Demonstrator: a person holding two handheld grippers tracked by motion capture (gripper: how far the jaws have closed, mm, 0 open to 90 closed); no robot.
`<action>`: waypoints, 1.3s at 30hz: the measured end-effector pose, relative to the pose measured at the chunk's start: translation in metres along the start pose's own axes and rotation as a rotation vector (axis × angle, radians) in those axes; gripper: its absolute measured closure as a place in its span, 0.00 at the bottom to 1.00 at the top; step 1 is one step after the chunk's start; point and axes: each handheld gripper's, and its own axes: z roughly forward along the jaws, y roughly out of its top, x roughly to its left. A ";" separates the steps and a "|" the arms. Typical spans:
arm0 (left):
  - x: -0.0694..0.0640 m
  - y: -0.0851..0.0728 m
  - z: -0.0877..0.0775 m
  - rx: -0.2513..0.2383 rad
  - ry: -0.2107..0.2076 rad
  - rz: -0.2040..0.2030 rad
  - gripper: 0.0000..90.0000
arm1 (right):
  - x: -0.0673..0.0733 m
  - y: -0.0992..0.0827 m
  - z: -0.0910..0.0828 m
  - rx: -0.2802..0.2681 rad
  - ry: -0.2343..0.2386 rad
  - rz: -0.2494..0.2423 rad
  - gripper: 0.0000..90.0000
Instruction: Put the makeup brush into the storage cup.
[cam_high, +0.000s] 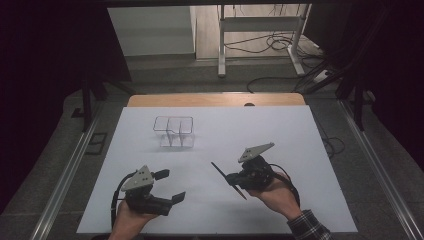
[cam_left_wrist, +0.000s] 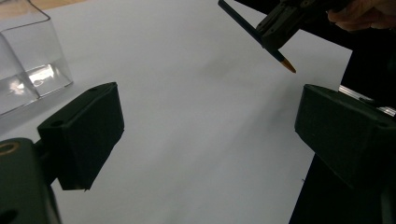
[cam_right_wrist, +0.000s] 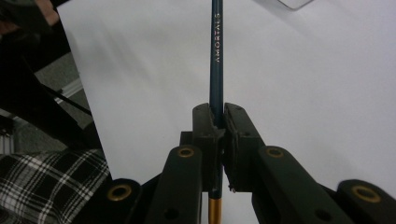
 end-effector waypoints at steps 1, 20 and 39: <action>0.000 0.001 0.003 0.005 -0.003 0.006 0.11 | 0.000 0.001 0.000 -0.006 0.003 -0.003 0.93; -0.010 0.030 0.035 0.111 0.093 0.365 0.20 | 0.000 0.012 0.012 0.071 0.091 -0.005 0.93; -0.029 0.039 0.064 0.238 0.164 0.745 0.38 | 0.005 0.027 0.017 0.224 0.134 -0.020 0.93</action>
